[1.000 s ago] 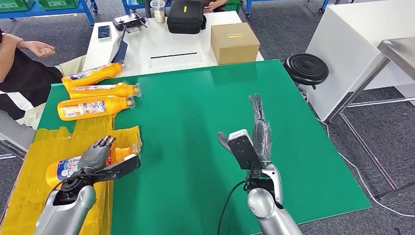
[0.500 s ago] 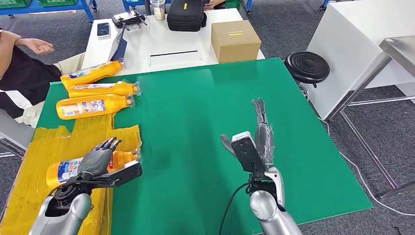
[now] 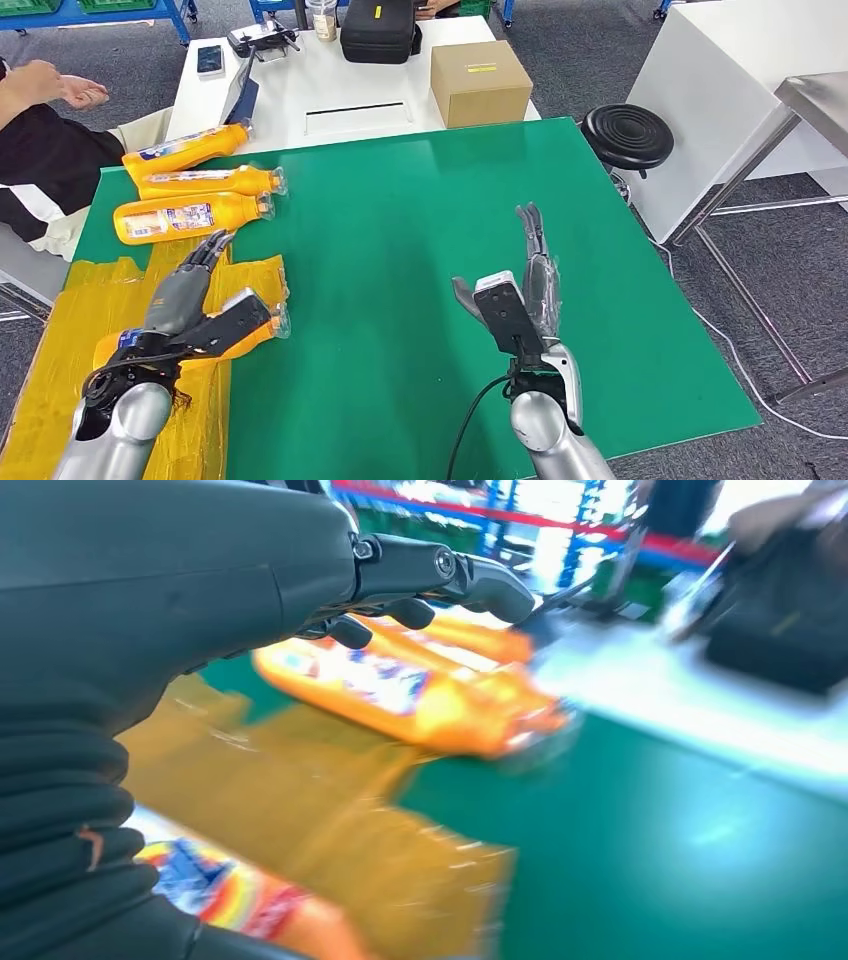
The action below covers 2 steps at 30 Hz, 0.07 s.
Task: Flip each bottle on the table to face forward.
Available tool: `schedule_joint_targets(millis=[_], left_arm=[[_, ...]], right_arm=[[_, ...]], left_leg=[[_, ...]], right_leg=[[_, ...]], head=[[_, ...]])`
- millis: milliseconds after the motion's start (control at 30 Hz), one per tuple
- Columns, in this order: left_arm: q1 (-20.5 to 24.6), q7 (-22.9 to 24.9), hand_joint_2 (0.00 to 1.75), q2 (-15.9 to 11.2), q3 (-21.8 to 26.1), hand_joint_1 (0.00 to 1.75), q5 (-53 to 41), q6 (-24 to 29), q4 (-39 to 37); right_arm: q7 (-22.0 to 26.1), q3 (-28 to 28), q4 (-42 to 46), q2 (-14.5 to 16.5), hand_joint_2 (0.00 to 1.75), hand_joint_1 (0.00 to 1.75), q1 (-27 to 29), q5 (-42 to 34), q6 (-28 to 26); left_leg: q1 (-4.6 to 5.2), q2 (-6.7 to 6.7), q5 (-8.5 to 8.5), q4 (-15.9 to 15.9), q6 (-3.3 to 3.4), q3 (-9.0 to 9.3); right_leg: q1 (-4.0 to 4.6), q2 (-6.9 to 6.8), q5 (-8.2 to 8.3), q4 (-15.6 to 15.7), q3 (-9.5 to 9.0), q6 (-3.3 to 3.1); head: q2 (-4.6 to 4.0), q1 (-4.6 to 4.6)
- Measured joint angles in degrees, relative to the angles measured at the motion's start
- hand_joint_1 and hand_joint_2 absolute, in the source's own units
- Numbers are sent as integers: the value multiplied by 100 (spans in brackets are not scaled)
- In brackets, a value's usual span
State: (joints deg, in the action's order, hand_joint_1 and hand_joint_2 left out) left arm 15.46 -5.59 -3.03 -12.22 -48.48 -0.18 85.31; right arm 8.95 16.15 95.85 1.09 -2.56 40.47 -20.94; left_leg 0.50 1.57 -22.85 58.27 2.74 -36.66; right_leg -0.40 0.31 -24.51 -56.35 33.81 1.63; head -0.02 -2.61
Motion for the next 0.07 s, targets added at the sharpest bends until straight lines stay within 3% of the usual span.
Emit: schedule_joint_targets(millis=[67], left_arm=[[0,-203,175,20,51,0,597,-1,146]], right_arm=[[64,-24,12,4,175,0,8,-90,-1]], left_leg=[[0,0,0,0,0,0]], right_leg=[[0,0,0,0,0,0]], head=[[0,-1]])
